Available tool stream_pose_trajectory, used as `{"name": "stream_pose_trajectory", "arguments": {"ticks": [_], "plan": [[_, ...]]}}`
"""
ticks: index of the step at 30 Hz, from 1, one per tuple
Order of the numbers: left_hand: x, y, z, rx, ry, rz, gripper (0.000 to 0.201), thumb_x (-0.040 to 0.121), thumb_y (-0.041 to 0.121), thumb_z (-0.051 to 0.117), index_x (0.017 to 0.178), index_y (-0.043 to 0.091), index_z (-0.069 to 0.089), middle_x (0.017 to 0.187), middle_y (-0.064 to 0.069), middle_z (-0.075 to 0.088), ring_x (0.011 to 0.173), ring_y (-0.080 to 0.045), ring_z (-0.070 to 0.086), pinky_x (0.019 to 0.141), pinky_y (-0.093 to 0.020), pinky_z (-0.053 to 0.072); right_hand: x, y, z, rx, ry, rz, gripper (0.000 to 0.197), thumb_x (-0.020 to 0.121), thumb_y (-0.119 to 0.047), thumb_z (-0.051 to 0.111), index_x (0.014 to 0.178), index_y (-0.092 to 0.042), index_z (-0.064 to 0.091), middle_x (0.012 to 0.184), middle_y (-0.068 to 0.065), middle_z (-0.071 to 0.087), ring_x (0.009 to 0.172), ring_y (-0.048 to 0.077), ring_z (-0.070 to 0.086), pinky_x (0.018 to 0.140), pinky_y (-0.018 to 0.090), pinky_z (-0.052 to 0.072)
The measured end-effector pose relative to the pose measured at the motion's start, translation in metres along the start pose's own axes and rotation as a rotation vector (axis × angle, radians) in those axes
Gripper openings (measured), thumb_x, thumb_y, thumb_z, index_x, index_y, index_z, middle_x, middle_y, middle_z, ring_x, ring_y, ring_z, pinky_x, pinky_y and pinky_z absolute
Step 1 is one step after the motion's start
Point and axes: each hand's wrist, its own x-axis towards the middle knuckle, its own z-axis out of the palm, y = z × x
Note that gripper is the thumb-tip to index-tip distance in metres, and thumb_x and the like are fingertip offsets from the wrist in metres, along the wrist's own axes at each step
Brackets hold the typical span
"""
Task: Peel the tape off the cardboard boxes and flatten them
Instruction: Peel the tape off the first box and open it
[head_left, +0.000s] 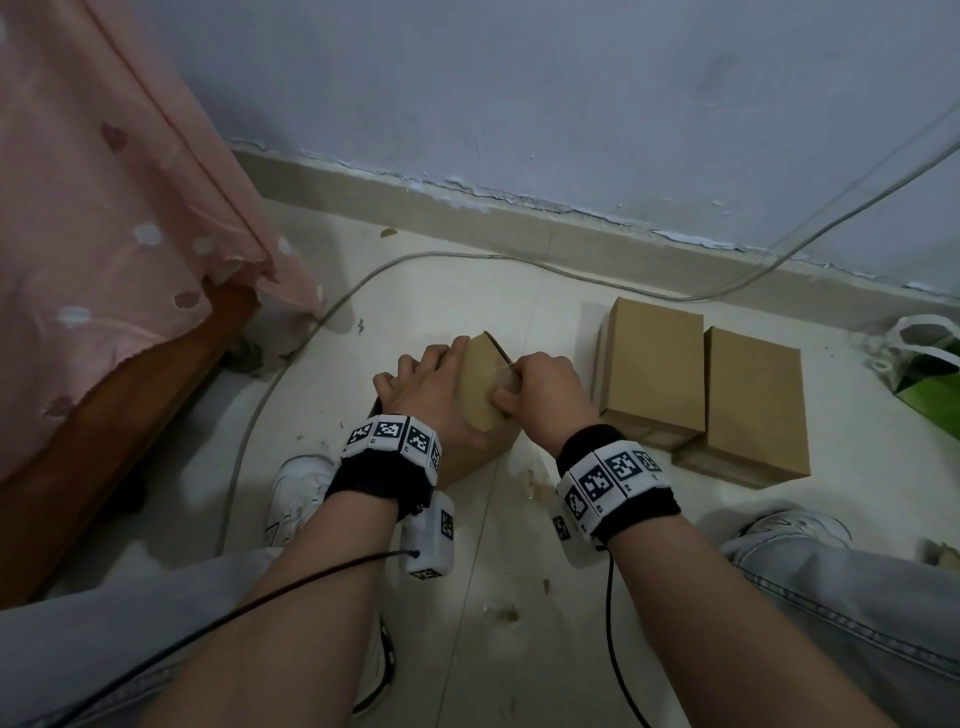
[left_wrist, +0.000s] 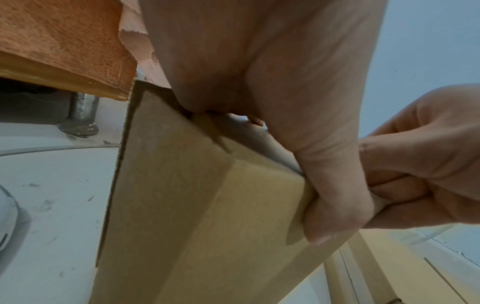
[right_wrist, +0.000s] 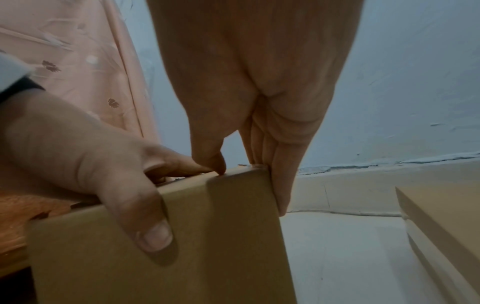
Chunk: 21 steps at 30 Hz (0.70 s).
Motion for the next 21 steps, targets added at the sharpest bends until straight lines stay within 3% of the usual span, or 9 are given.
{"name": "stream_pose_trajectory", "arguments": {"ticks": [6, 8, 11, 18, 21], "plan": [[-0.006, 0.006, -0.001, -0.014, 0.0, 0.002, 0.126, 0.042, 0.065, 0.066, 0.149, 0.036, 0.007, 0.148, 0.007, 0.028, 0.123, -0.027, 0.035, 0.093, -0.045, 0.026, -0.002, -0.003, 0.006, -0.125, 0.07, 0.053, 0.023, 0.089, -0.007, 0.049, 0.068, -0.01, 0.042, 0.068, 0.005, 0.043, 0.071, 0.03, 0.049, 0.055, 0.03, 0.033], [-0.007, 0.006, -0.001, -0.02, -0.004, 0.002, 0.125, 0.043, 0.062, 0.07, 0.148, 0.037, 0.008, 0.147, 0.007, 0.029, 0.122, -0.027, 0.035, 0.092, -0.045, 0.027, -0.003, -0.001, 0.003, -0.055, 0.065, 0.065, 0.016, 0.089, -0.008, 0.05, 0.073, -0.005, 0.054, 0.07, 0.009, 0.054, 0.071, 0.031, 0.056, 0.052, 0.031, 0.04], [-0.008, 0.006, -0.002, -0.03, 0.003, -0.001, 0.121, 0.046, 0.058, 0.074, 0.147, 0.037, 0.009, 0.144, 0.007, 0.031, 0.119, -0.026, 0.036, 0.086, -0.042, 0.025, -0.008, -0.001, -0.003, 0.026, 0.009, 0.006, 0.022, 0.087, -0.021, 0.059, 0.084, -0.001, 0.066, 0.076, 0.012, 0.065, 0.073, 0.028, 0.062, 0.063, 0.034, 0.053], [-0.011, 0.01, -0.005, -0.059, -0.006, -0.001, 0.121, 0.039, 0.061, 0.061, 0.147, 0.036, 0.01, 0.145, 0.007, 0.032, 0.121, -0.028, 0.035, 0.094, -0.047, 0.027, -0.007, -0.001, 0.0, -0.024, 0.029, 0.01, 0.021, 0.088, -0.023, 0.061, 0.087, -0.002, 0.066, 0.084, 0.012, 0.064, 0.079, 0.028, 0.063, 0.07, 0.037, 0.055], [-0.012, 0.011, -0.005, -0.07, -0.002, -0.004, 0.119, 0.038, 0.061, 0.055, 0.146, 0.036, 0.011, 0.144, 0.006, 0.033, 0.121, -0.027, 0.036, 0.094, -0.047, 0.027, -0.006, -0.005, 0.0, -0.077, 0.038, 0.02, 0.02, 0.09, -0.022, 0.059, 0.087, -0.002, 0.064, 0.084, 0.011, 0.06, 0.078, 0.028, 0.059, 0.064, 0.031, 0.045]]}}
